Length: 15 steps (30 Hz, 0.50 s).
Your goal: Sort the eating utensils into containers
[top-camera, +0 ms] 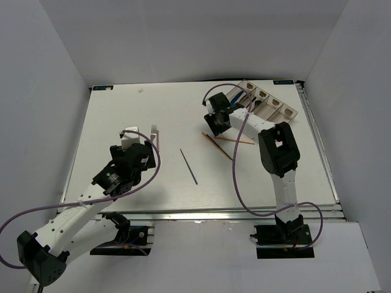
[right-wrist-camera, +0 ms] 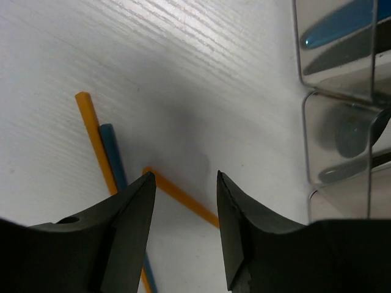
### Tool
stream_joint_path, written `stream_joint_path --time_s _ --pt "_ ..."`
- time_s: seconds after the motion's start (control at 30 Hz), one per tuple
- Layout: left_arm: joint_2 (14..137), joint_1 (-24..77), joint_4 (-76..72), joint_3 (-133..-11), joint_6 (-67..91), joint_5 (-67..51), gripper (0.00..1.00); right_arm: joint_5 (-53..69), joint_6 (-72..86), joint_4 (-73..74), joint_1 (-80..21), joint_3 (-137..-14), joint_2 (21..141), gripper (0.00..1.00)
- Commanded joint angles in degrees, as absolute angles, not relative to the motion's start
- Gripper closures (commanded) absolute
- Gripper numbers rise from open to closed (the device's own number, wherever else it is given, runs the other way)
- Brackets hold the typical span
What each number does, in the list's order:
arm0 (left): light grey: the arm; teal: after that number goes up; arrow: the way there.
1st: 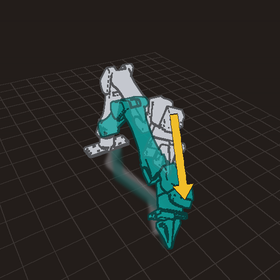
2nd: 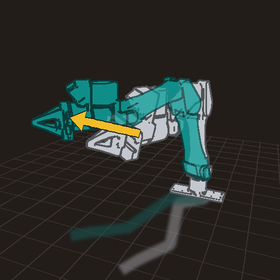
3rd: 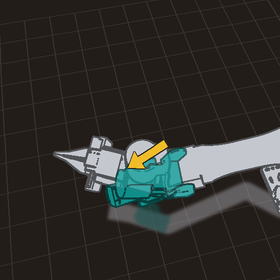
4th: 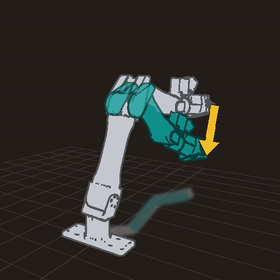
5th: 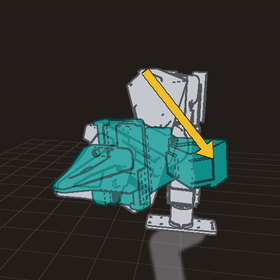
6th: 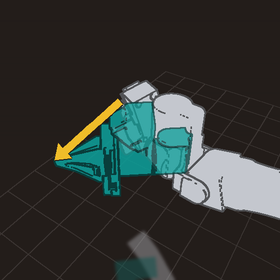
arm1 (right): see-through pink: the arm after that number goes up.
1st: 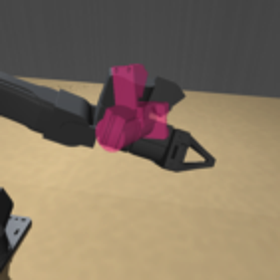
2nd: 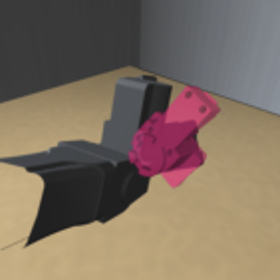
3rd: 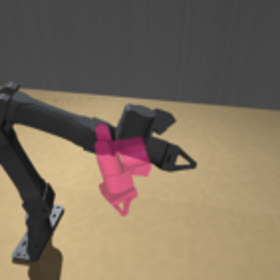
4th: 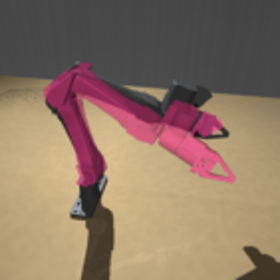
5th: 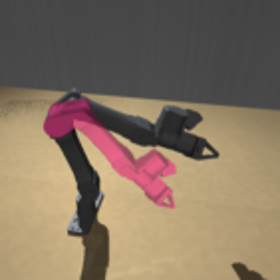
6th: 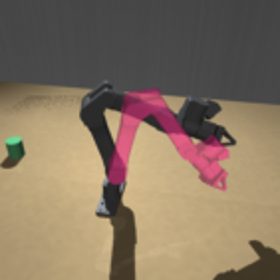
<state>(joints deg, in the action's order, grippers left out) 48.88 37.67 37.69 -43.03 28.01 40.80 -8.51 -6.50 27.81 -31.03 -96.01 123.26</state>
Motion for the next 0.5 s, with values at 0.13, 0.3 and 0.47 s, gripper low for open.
stream_joint_path --time_s 0.13,0.3,0.47 --pt "48.87 37.79 36.48 -44.12 26.98 38.85 0.02 -2.56 -14.23 34.27 -29.88 -99.32 126.47 0.52" --pt "49.57 37.71 36.30 -44.03 26.72 38.23 0.02 -2.46 -14.68 33.23 -28.83 -97.73 125.77 0.53" --pt "49.66 37.79 36.30 -44.03 26.63 38.23 0.02 -2.90 -13.54 31.90 -27.51 -97.56 125.60 0.51"
